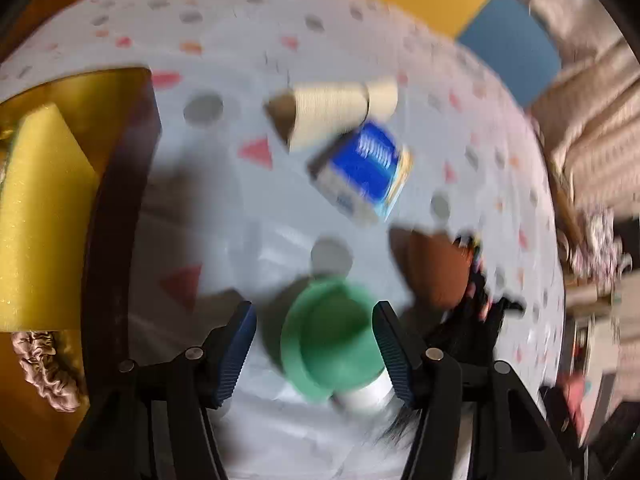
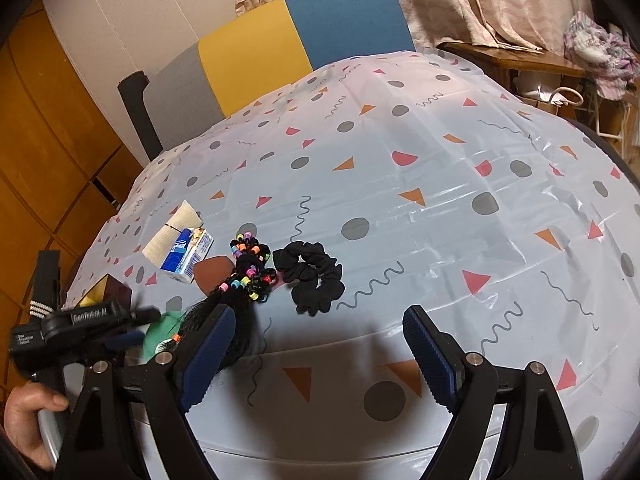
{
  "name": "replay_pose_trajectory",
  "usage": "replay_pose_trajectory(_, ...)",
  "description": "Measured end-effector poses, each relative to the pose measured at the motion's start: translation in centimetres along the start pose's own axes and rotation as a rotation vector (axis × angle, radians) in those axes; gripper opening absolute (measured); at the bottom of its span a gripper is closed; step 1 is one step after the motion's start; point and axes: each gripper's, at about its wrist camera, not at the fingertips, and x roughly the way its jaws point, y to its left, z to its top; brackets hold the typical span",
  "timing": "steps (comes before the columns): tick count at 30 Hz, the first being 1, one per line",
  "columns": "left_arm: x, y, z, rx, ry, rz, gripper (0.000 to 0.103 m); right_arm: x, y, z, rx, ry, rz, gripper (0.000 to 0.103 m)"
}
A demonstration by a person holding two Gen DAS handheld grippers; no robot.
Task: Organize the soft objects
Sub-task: 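Grasp the green-and-white bottle with the left tool while the right tool grasps the black beaded hair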
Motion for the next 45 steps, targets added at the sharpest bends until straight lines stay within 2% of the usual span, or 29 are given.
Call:
replay_pose_trajectory(1, -0.1, 0.4, -0.3, -0.009, 0.027, -0.013, 0.061, 0.0, 0.0, 0.1, 0.001, -0.001, 0.001, 0.087)
replay_pose_trajectory(4, -0.8, 0.0, -1.3, 0.013, 0.034, -0.044, 0.062, 0.0, 0.2, -0.1, -0.003, 0.004, 0.002, 0.087)
replay_pose_trajectory(9, -0.5, -0.9, -2.7, -0.089, 0.034, -0.112, 0.066, 0.3, 0.4, -0.4, -0.017, 0.017, -0.006, 0.087)
replay_pose_trajectory(13, 1.4, -1.4, -2.6, -0.124, 0.063, -0.091, 0.064, 0.3, 0.6, -0.5, -0.029, 0.018, -0.004, 0.087)
replay_pose_trajectory(15, 1.5, -1.3, -2.5, -0.131, 0.047, -0.084, 0.064, 0.2, 0.6, -0.4, -0.029, 0.017, -0.001, 0.087)
replay_pose_trajectory(17, 1.1, -1.3, -2.6, -0.115, 0.038, -0.095, 0.048, 0.2, 0.6, -0.3, -0.03, 0.015, 0.0, 0.087)
replay_pose_trajectory(18, 1.1, -1.2, -2.5, -0.104, 0.038, -0.122, 0.045, 0.2, 0.6, -0.3, -0.03, 0.016, 0.002, 0.087)
replay_pose_trajectory(22, 0.8, -0.7, -2.7, -0.03, 0.035, -0.144, 0.042, 0.3, 0.8, -0.4, -0.042, 0.021, 0.005, 0.087)
replay_pose_trajectory(30, -1.1, 0.7, -3.8, 0.115, 0.02, -0.09, 0.042, 1.0, 0.6, -0.6, -0.034, 0.049, 0.021, 0.087)
replay_pose_trajectory(32, -0.8, 0.8, -3.7, 0.121, 0.033, -0.093, 0.045, 1.2, 0.6, -0.7, -0.024, 0.059, 0.04, 0.087)
replay_pose_trajectory(36, 0.1, 0.6, -3.4, 0.117, 0.037, -0.061, 0.046, 1.6, 0.8, -1.0, -0.026, 0.074, 0.047, 0.087)
replay_pose_trajectory(38, 0.1, 0.3, -3.4, 0.123, 0.031, -0.056, 0.044, 1.8, 0.8, -1.1, -0.014, 0.087, 0.071, 0.081)
replay_pose_trajectory(40, -0.1, 0.6, -3.5, 0.114, 0.026, -0.083, 0.041, 1.9, 1.0, -1.1, -0.006, 0.086, 0.091, 0.077)
replay_pose_trajectory(45, -1.6, 1.4, -4.6, 0.137, -0.016, -0.117, 0.038, 2.8, 2.0, -0.8, 0.024, 0.112, 0.135, 0.077)
